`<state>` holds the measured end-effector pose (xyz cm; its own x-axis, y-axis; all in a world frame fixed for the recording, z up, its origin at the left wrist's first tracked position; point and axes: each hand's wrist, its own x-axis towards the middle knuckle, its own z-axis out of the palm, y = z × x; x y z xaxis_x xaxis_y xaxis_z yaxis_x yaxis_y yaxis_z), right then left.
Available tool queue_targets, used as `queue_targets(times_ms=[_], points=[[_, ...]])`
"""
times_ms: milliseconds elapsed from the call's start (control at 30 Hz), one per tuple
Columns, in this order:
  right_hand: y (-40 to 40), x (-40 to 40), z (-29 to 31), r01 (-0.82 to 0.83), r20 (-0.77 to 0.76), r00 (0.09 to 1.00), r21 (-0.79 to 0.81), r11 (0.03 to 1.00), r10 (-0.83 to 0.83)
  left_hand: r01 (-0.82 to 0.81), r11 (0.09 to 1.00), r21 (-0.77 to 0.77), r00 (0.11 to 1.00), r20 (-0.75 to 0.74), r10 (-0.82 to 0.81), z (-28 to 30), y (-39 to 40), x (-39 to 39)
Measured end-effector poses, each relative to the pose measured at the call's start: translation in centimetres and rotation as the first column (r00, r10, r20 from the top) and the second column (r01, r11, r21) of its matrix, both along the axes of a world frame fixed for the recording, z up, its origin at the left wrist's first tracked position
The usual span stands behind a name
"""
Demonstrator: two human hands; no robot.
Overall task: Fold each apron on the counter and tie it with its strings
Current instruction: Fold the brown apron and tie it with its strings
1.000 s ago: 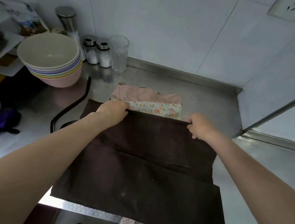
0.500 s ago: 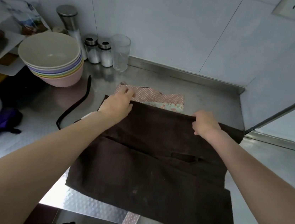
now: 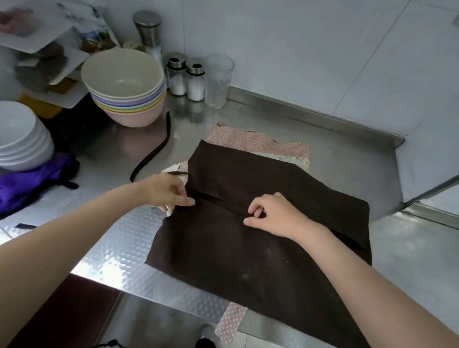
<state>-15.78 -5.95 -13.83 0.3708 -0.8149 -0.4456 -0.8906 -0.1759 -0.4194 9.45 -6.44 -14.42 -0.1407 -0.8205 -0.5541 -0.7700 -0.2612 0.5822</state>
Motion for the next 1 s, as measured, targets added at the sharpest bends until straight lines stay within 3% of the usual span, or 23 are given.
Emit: queue_targets(times_ms=[100,200,300,433,600,733,867,1000], points=[[0.2,1.5,-0.3,-0.004,-0.076,0.997,0.012,1.000,0.005,0.010,0.992,0.122,1.000,0.018,-0.013,-0.1,1.9,1.2],[0.2,2.5,-0.3,0.059,-0.086,0.994,-0.024,0.998,-0.061,-0.043,0.988,0.151,0.996,-0.066,0.054,-0.2,3.6,1.7],[0.1,3.5,0.2,0.124,-0.090,0.987,-0.108,0.986,-0.134,-0.210,0.973,0.092,0.963,-0.154,0.222,-0.8,4.4,2.3],[0.5,4.4,0.2,0.156,-0.123,0.975,-0.203,0.967,-0.183,-0.439,0.878,0.188,0.830,-0.288,0.477,-1.7,5.5,1.7],[1.4,5.0,-0.6,0.047,-0.270,0.956,-0.255,0.966,-0.117,-0.412,0.905,0.105,0.892,-0.157,0.424,-2.4,5.9,1.0],[1.7,5.1,-1.3,0.025,-0.300,0.945,-0.328,0.944,-0.130,-0.385,0.918,0.095,0.913,-0.103,0.394,-2.2,6.1,1.6],[2.3,5.3,-1.4,0.005,-0.320,0.937,-0.385,0.923,-0.138,-0.421,0.895,0.148,0.877,-0.188,0.443,-1.9,6.3,1.4],[3.6,5.4,-1.2,0.027,-0.284,0.933,-0.555,0.831,-0.220,-0.432,0.889,0.153,0.852,-0.252,0.458,-2.5,6.6,0.9]])
